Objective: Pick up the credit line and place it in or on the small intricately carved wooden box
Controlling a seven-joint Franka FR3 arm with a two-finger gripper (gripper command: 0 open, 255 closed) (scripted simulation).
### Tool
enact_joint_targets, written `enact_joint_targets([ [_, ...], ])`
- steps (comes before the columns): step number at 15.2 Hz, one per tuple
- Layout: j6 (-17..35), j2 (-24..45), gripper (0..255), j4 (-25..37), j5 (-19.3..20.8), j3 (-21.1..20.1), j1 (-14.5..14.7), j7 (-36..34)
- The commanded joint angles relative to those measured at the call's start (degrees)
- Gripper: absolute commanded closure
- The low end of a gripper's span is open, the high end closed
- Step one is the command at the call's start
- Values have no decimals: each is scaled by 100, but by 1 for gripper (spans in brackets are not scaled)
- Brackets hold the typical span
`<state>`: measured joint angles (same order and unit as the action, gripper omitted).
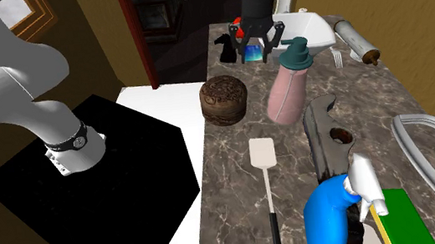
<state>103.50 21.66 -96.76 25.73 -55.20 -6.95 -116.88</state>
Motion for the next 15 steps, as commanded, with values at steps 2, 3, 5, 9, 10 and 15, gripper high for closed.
enact_joint_targets([
  [2, -193, -55, 255, 166, -64, -34, 3, 57],
  [3, -260, -72, 255, 226, -83, -43, 5, 77],
  [5, -395, -100, 255, 351, -116, -60, 13, 115],
  [9, -677, -139, 255, 623, -166, -86, 44, 184],
  [10, -749, -145, 255, 696, -175, -90, 56, 200],
  [15, -318, -1261, 255, -278, -1006, -312, -1018, 988],
])
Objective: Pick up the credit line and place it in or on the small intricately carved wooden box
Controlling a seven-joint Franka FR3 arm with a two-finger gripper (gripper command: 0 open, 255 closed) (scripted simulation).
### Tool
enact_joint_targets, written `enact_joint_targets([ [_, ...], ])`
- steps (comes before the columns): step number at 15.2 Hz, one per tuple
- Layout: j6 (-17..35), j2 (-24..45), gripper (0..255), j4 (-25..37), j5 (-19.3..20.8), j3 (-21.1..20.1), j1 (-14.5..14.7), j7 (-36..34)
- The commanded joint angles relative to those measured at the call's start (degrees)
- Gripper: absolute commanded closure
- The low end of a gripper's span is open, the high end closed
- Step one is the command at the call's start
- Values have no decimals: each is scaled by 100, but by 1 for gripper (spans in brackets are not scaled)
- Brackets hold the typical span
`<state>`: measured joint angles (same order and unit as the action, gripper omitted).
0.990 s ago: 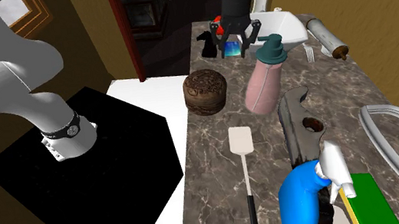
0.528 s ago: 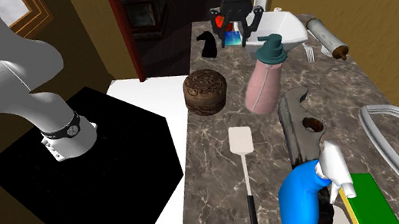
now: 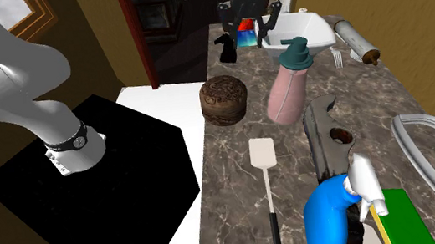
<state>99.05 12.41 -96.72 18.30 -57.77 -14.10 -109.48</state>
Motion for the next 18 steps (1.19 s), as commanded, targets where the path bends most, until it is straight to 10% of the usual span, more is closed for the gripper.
enact_joint_targets([
  [1, 226, -647, 255, -505, -514, -64, -537, 502],
  [7, 561, -2452, 255, -1688, -1932, 680, -1119, 2229],
  [18, 1392, -2216, 255, -2378, -1758, 562, -1086, 1998],
])
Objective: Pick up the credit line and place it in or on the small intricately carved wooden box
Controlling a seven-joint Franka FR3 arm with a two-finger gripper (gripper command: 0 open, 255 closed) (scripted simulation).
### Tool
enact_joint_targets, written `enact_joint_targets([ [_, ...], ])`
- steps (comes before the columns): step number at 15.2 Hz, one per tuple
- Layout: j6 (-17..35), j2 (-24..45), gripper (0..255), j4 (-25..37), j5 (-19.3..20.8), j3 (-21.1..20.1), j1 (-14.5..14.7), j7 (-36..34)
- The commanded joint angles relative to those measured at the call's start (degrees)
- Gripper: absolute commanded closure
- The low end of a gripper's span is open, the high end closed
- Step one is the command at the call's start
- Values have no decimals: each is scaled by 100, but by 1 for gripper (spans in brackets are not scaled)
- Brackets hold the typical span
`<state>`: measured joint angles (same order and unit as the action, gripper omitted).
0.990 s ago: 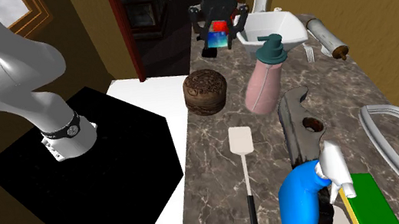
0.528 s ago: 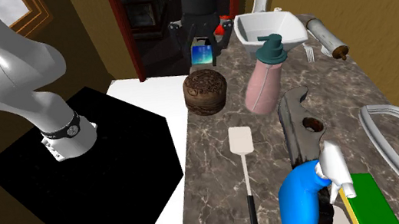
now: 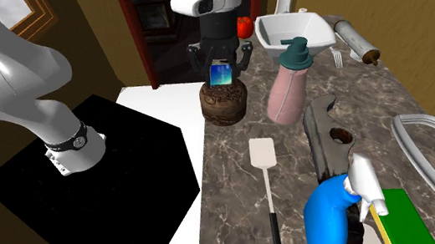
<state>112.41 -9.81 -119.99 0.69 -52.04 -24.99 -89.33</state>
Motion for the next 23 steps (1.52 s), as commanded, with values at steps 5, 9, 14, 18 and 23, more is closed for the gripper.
enact_joint_targets([
  [5, 405, 175, 255, -297, 143, -96, -19, -162],
  [9, 405, 175, 255, -297, 143, -96, -19, -162],
  [14, 404, 175, 0, -296, 143, -96, -19, -161],
  [18, 404, 175, 0, -296, 143, -95, -19, -161],
  [23, -317, -83, 0, 264, -71, 0, 34, 2],
])
